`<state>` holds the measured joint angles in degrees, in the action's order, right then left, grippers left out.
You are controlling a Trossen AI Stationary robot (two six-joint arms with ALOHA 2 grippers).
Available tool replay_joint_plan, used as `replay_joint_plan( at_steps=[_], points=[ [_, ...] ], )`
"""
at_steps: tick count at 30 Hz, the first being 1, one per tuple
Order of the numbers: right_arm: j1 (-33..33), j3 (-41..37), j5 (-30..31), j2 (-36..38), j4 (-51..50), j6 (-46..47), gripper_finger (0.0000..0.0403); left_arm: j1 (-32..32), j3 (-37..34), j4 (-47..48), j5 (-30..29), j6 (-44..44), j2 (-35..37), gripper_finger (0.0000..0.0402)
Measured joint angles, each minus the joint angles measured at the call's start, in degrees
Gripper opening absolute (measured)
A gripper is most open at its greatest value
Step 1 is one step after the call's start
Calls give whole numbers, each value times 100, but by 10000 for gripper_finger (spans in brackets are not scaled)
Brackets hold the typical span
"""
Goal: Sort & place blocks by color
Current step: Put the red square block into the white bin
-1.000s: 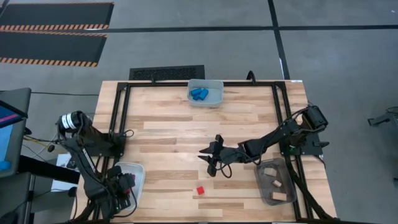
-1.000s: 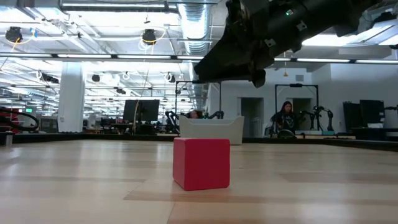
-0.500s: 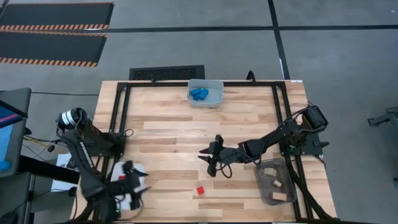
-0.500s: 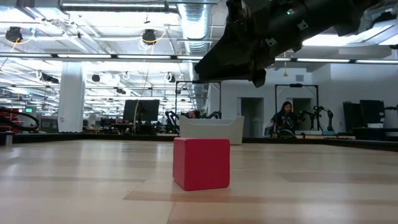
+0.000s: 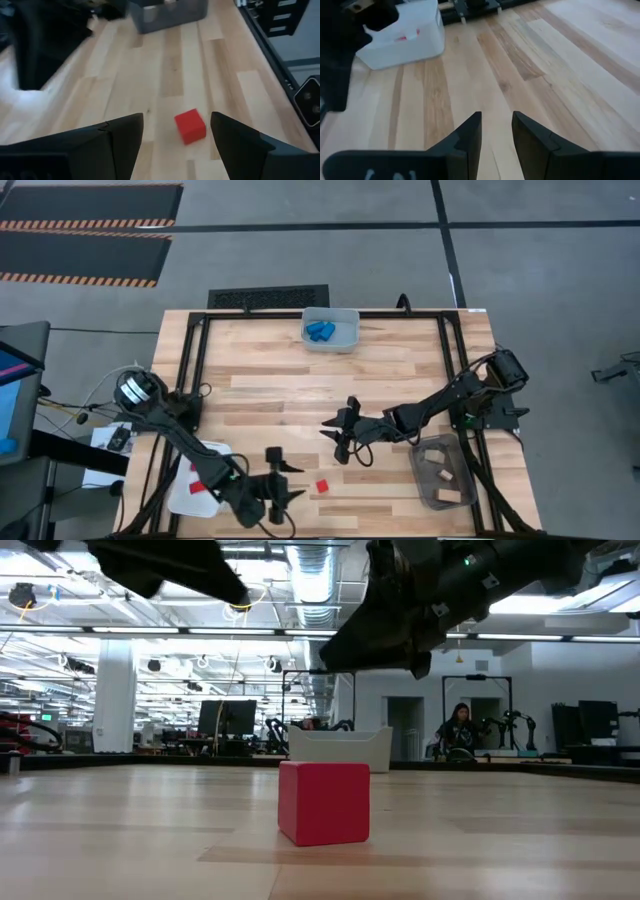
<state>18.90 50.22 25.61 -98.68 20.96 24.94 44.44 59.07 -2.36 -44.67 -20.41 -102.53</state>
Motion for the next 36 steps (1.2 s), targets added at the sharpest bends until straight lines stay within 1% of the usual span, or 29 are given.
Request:
replay_joint_plan(
  at_steps=[2,8,12,14,17,19,21,24,28,31,33,36],
  points=[
    [0,15,3,25,-50,5,134,-58,0,-143,99,61,-76,224],
    [154,9,-55,364,-507,-100,134,-26,-4,-131,239,79,-57,224],
    [391,2,-740,564,-524,-476,134,92,-4,-94,187,101,-40,224],
    [555,82,-891,605,-463,-601,134,136,-4,-97,67,117,-42,224],
    [844,350,-906,356,-439,-887,134,188,-4,-95,-301,186,-42,224],
    [1037,589,-905,-35,-433,-1118,137,209,-4,-100,-522,254,-40,224],
    [1237,776,-897,-422,-522,-1322,145,213,-4,-100,-578,283,-40,224],
    [1433,1130,-794,-909,-500,-1439,168,213,-4,-100,-570,283,-42,224],
    [1476,1467,-559,-1310,-654,-1461,217,211,-4,-100,-568,289,-41,224],
    [1405,1648,-604,-1448,-868,-1312,248,209,-4,-93,-566,346,-42,224],
    [1344,1687,-609,-1500,-1082,-1143,257,204,-4,-73,-567,348,-42,224],
    [1268,1681,-713,-1511,-1268,-985,259,183,-2,36,-565,303,-42,224]
  ],
)
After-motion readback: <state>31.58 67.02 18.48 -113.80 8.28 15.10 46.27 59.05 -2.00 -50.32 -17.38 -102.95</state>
